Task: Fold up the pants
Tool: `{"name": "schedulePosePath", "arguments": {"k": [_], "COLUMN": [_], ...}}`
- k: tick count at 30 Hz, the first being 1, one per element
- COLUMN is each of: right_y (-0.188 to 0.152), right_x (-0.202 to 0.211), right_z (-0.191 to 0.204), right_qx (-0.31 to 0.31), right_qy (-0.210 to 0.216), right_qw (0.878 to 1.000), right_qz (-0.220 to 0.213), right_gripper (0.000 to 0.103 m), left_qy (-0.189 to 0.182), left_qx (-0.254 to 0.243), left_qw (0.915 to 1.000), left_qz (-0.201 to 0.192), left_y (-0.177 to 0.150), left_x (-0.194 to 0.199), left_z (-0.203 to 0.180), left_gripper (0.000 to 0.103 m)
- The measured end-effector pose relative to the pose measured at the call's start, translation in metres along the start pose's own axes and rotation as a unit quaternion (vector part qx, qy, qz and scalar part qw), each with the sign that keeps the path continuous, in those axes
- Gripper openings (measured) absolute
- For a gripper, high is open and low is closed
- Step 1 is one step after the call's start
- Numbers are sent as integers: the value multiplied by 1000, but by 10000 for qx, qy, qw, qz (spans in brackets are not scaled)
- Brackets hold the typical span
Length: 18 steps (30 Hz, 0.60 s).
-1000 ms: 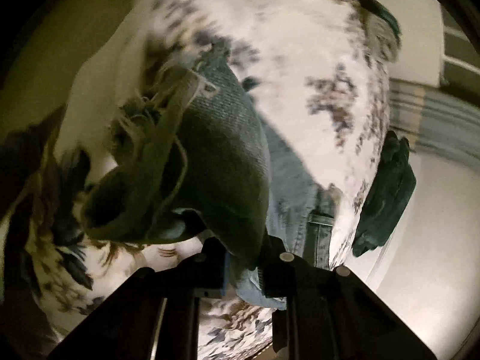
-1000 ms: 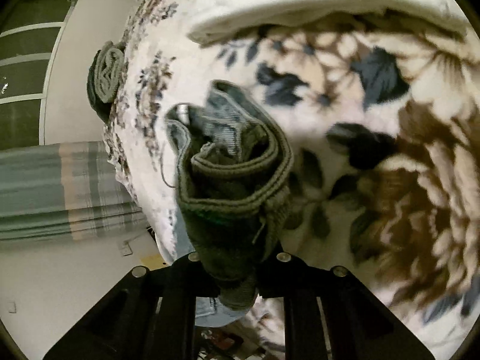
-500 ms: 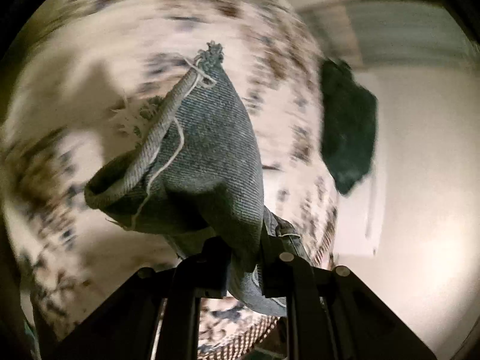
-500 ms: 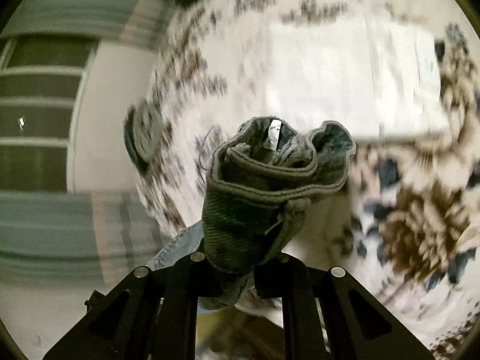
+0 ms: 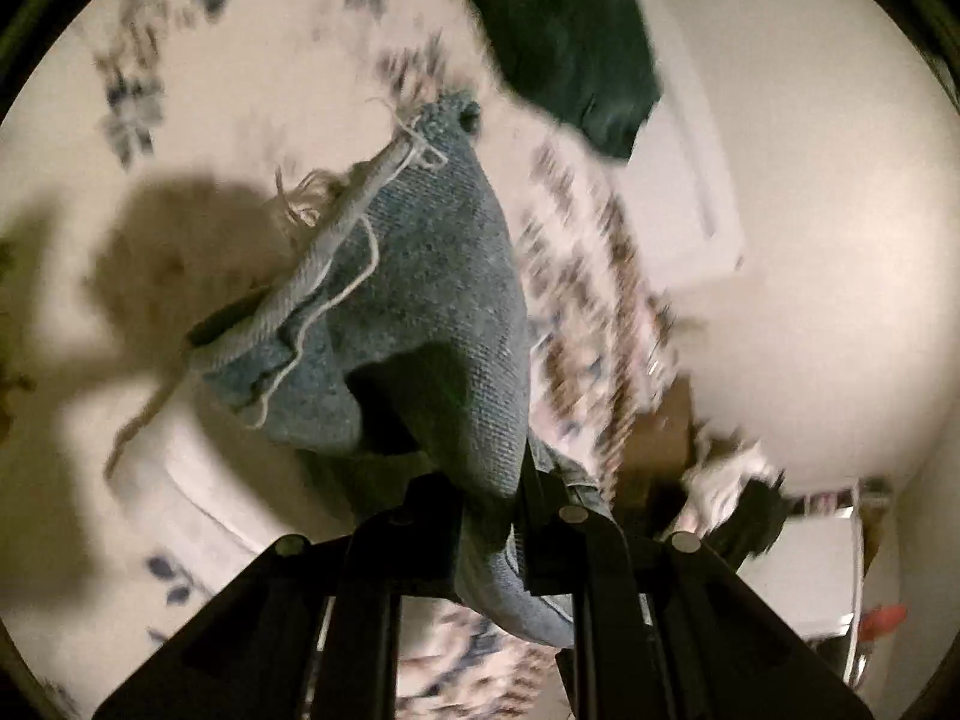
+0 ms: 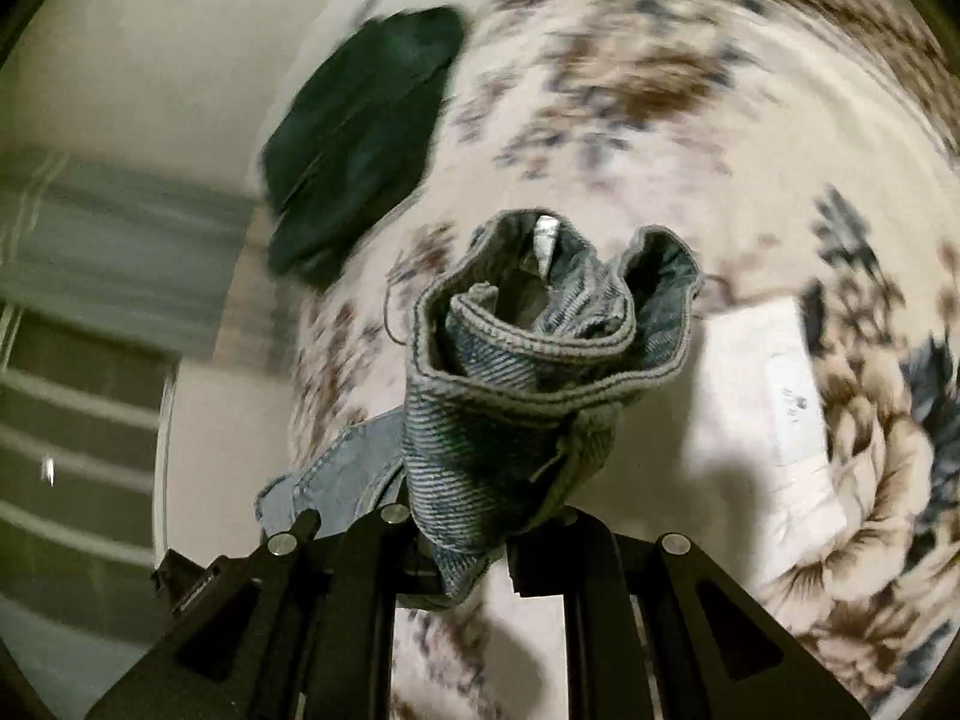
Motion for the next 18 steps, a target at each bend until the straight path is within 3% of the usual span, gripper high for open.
{"name": "schedulePosePath", "arguments": {"k": [3, 7, 18], "right_y": [-11, -28, -49], "right_x": [-23, -32, -45], "right_z": [-57, -88, -121], "right_qx": [-390, -464, -459], "right_qy": [-88, -149, -347], "right_qw": [9991, 9986, 9982], "right_qz": [-131, -189, -166], "right_gripper": [14, 14, 16], "left_qy": [171, 138, 48], "left_qx": [126, 155, 394], "left_qw": [9988, 9973, 9951], "left_qz": [450, 708, 905], "left_y": [-8, -25, -33], "left_x": [-40, -55, -33], "left_z": [46, 78, 91], "left_gripper": [12, 12, 17]}}
Point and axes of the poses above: each gripper's, at about its wrist camera, not at the fingertips, and x roughly against the way its jaws point, z to its left, y to its top, the point moved 3 cm from there along -x, roughly the way its jaws point, and after that the axes turned 15 degrees about z, right-handed, at the moved point
